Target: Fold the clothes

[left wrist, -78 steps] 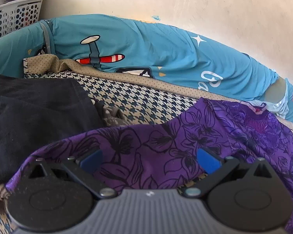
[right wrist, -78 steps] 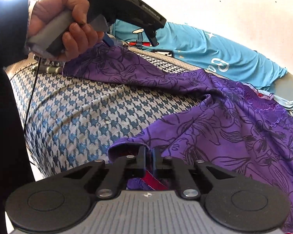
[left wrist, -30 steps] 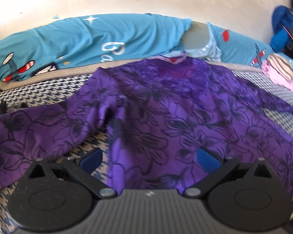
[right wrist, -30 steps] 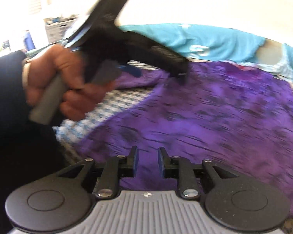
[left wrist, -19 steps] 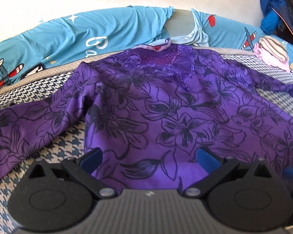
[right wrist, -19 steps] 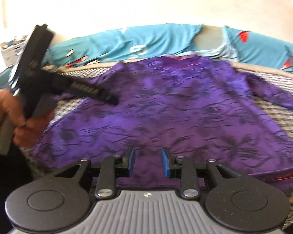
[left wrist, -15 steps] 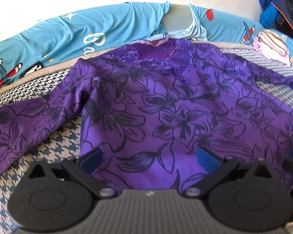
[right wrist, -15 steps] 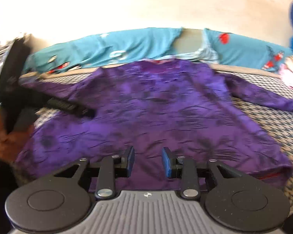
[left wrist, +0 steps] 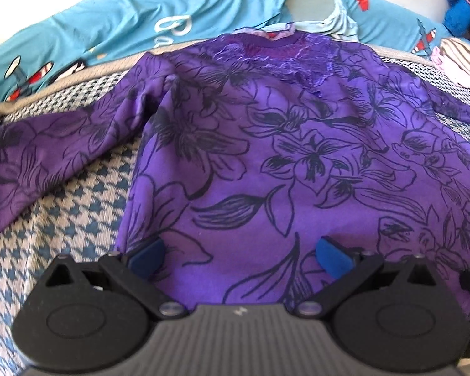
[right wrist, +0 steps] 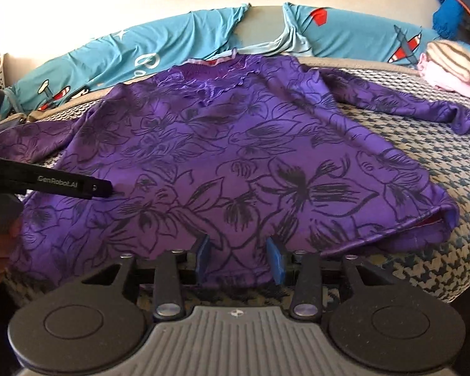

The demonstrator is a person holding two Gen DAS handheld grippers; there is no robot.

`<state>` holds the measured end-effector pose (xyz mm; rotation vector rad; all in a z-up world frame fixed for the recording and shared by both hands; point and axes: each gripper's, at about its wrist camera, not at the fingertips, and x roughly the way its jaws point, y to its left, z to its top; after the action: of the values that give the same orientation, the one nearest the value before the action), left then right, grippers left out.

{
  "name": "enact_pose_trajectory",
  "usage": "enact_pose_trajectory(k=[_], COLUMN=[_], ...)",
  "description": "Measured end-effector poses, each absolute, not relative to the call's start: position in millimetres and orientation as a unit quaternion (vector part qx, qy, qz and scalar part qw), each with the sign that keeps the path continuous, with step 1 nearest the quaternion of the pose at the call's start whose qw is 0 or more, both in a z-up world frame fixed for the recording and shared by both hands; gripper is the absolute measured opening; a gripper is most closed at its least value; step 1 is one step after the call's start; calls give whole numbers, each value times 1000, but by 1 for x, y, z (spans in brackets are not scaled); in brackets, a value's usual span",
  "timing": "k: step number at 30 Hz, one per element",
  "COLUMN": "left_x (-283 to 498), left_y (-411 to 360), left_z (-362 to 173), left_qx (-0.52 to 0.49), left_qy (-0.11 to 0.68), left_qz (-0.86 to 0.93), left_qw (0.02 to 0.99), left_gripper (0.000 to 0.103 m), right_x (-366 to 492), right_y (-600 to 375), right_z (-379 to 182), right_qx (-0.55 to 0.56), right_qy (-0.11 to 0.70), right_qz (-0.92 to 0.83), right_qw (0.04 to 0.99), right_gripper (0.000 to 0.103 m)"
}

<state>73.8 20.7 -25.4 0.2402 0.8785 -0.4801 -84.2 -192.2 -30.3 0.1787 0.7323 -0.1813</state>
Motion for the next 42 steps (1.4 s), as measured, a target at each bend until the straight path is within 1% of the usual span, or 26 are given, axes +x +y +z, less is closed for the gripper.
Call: enact_pose_trajectory(k=[6, 11, 14, 19, 24, 27, 28, 29, 31, 38, 42], left_x=[70, 70, 72, 80, 102, 113, 117, 120, 127, 148, 161], left_y=[26, 25, 23, 23, 17, 5, 1, -3, -10, -36, -41], left_z=[-26, -27, -23, -17, -11, -9, -8, -9, -8, -6, -8], left_qx=[110, 105, 89, 53, 20, 27, 29, 31, 34, 66, 39], left_qy=[425, 427, 430, 434, 446, 444, 442, 443, 444, 434, 445], left_qz=[-222, -216, -214, -218, -219, -220, -222, -225, -231, -257, -254], left_qw=[871, 872, 872, 872, 868, 868, 868, 867, 865, 861, 858], left_gripper=[103, 103, 103, 103, 103, 103, 103, 103, 103, 103, 103], right_x=[-80, -69, -55, -21, 7, 22, 26, 30, 37, 48, 57], right_y=[-199, -222, -242, -284, -330, -352, -357, -362, -371, -407, -423], right_z=[-24, -4, 12, 26, 29, 30, 30, 30, 30, 22, 22], right_qx=[104, 95, 70, 55, 83, 100, 99, 97, 89, 120, 131], right_qy=[371, 348, 327, 316, 307, 303, 299, 296, 296, 302, 288], right_qz=[-57, -42, -55, -74, -109, -125, -133, -140, -146, -176, -196], right_qw=[921, 932, 941, 944, 942, 939, 940, 940, 940, 929, 928], right_gripper=[41, 41, 41, 42, 42, 43, 44, 48, 50, 50, 50])
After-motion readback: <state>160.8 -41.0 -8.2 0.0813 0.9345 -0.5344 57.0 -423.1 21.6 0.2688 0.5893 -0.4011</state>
